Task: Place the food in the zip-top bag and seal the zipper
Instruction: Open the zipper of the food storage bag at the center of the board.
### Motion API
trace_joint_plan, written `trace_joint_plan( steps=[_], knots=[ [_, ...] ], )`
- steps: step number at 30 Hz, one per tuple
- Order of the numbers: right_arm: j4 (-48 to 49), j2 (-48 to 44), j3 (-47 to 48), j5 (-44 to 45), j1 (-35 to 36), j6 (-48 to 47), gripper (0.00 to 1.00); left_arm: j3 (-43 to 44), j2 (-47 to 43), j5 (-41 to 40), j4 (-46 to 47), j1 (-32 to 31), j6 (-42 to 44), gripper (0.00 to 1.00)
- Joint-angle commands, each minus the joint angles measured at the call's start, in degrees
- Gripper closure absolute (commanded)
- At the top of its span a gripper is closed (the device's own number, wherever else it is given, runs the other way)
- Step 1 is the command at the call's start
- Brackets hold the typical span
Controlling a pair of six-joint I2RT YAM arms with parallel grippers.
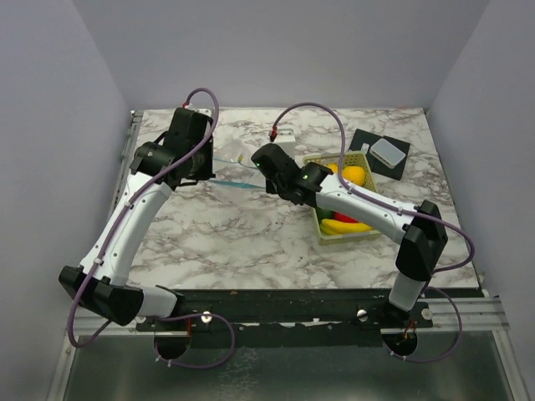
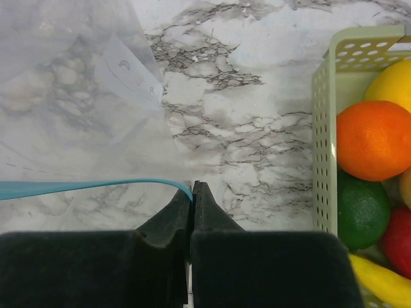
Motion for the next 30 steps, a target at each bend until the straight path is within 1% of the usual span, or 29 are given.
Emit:
trace_joint_plan(
  steps=[1, 7, 14, 18, 21, 23, 30],
  knots=[
    [1.07, -1.43, -3.07, -4.30, -1.76, 3.05, 0.99, 4.86, 2.74, -9.88, -4.70, -2.57, 1.75, 1.00],
    [4.13, -0.25, -5.53, -11.41, -2.95, 6.27, 0.99, 6.56, 6.19, -15.55, -6.12, -7.37, 1.58, 1.00],
    [4.98, 2.60, -4.49, -15.85, -3.88, 6.88, 0.99, 4.46, 8.04, -22.49, -6.23, -10.35, -0.05, 1.00],
    [5.07, 3.70, -4.51, -18.08, -4.79, 7.37, 0.99, 2.53, 8.05, -24.34, -5.25, -11.59, -0.81, 1.00],
    [5.88, 3.11, -5.16, -18.51, -4.91, 7.29, 0.89, 1.26, 7.53, -24.27, -3.78, -12.14, -1.33, 1.00],
    [6.15, 2.40, -5.35, -18.52, -4.91, 7.16, 0.78, 0.29, 7.25, -23.61, -2.47, -12.31, -1.50, 1.00],
    [5.01, -0.80, -4.86, -18.46, -4.91, 6.83, 0.51, -2.81, 7.29, -20.39, 0.95, -12.39, -1.79, 1.00]
  ],
)
